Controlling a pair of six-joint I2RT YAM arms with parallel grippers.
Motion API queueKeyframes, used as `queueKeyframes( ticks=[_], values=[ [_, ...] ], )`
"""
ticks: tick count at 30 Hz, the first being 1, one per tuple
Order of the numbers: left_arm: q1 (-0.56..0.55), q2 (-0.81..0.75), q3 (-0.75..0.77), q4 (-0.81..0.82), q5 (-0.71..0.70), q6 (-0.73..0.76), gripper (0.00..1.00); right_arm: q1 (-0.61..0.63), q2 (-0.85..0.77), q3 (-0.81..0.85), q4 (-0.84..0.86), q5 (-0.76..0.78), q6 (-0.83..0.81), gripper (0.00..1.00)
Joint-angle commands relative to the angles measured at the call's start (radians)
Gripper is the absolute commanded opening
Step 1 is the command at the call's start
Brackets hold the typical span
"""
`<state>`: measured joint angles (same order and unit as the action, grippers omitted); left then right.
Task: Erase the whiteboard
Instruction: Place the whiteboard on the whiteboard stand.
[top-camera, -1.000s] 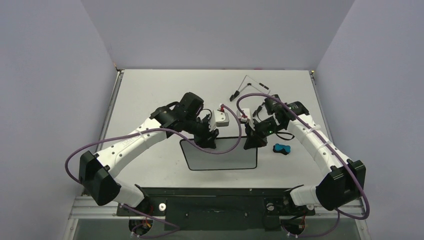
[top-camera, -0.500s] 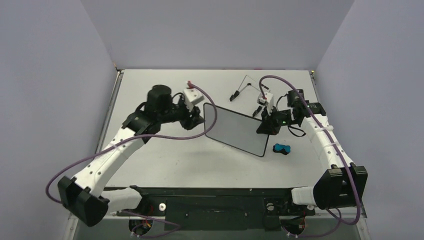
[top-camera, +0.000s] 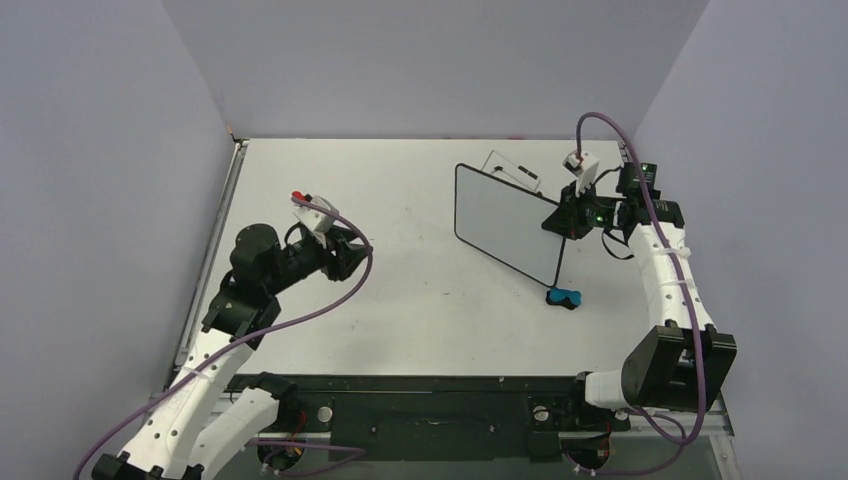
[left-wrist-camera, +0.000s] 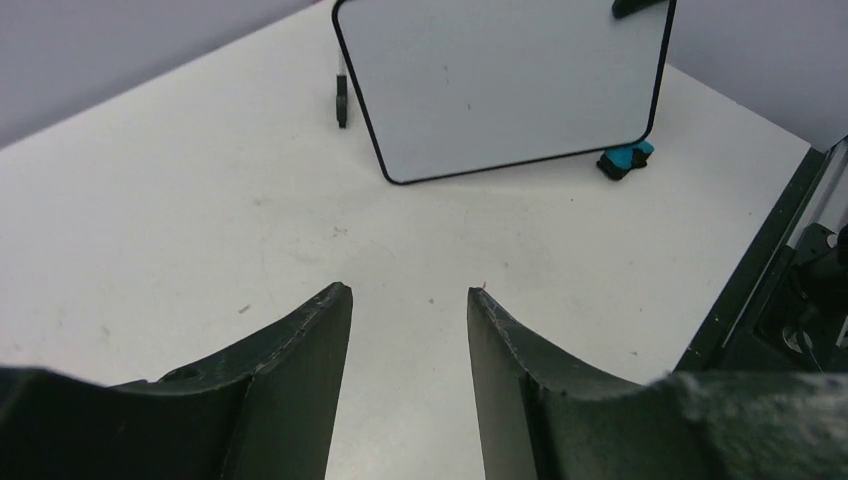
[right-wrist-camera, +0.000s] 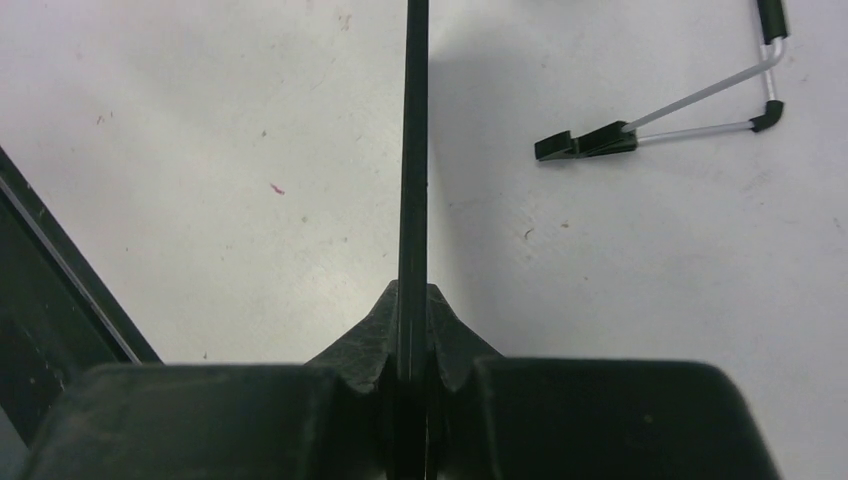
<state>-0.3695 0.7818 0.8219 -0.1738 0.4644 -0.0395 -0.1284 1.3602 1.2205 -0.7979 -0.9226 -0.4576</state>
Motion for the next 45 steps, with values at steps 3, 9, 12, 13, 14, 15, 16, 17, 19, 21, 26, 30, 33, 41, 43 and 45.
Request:
queueKeyframes(
  ticks=[3, 9, 12, 13, 14, 15, 16, 17, 19, 21, 26, 30, 33, 41, 43, 45],
  values=[
    [0.012, -0.049, -0.062, 0.067, -0.005, -0.067, 0.44, -0.035, -0.038, 0.091, 0.265, -0.07, 0.231, 0.0],
    [0.018, -0.079, -0.096, 0.068, -0.012, -0.077, 0.44, -0.042, -0.045, 0.102, 0.427, -0.053, 0.396, 0.0],
    [0.02, -0.085, -0.111, 0.07, -0.012, -0.08, 0.44, -0.05, -0.046, 0.114, 0.54, -0.041, 0.498, 0.0],
    [0.02, -0.089, -0.114, 0.07, -0.012, -0.082, 0.44, -0.05, -0.045, 0.122, 0.567, -0.038, 0.543, 0.0],
    [0.02, -0.09, -0.121, 0.073, -0.012, -0.083, 0.44, -0.051, -0.039, 0.128, 0.613, -0.032, 0.565, 0.0],
    [0.021, -0.093, -0.125, 0.076, -0.012, -0.087, 0.44, -0.051, -0.035, 0.144, 0.633, -0.029, 0.603, 0.0],
    [0.021, -0.094, -0.131, 0.08, -0.01, -0.089, 0.43, -0.051, -0.022, 0.154, 0.672, -0.023, 0.621, 0.0],
    [0.021, -0.096, -0.133, 0.082, -0.01, -0.092, 0.44, -0.051, -0.016, 0.172, 0.691, -0.02, 0.66, 0.0],
    [0.021, -0.101, -0.142, 0.084, -0.012, -0.097, 0.43, -0.051, 0.005, 0.195, 0.755, -0.004, 0.716, 0.0],
    [0.023, -0.105, -0.149, 0.088, -0.011, -0.1, 0.44, -0.048, 0.03, 0.217, 0.817, 0.023, 0.756, 0.0],
    [0.027, -0.111, -0.158, 0.082, -0.013, -0.105, 0.43, -0.012, 0.124, 0.301, 0.861, 0.097, 0.771, 0.0],
    [0.03, -0.121, -0.164, 0.08, -0.015, -0.114, 0.43, 0.012, 0.22, 0.397, 0.844, 0.14, 0.743, 0.0],
    [0.032, -0.129, -0.175, 0.075, -0.015, -0.117, 0.43, 0.015, 0.298, 0.432, 0.844, 0.154, 0.744, 0.0],
    [0.038, -0.146, -0.201, 0.068, -0.024, -0.12, 0.43, 0.007, 0.363, 0.367, 0.835, 0.14, 0.685, 0.0],
    [0.039, -0.145, -0.207, 0.07, -0.023, -0.121, 0.43, 0.003, 0.363, 0.323, 0.83, 0.131, 0.669, 0.0],
    [0.041, -0.138, -0.212, 0.076, -0.02, -0.123, 0.43, 0.0, 0.362, 0.294, 0.825, 0.124, 0.649, 0.0]
  ],
)
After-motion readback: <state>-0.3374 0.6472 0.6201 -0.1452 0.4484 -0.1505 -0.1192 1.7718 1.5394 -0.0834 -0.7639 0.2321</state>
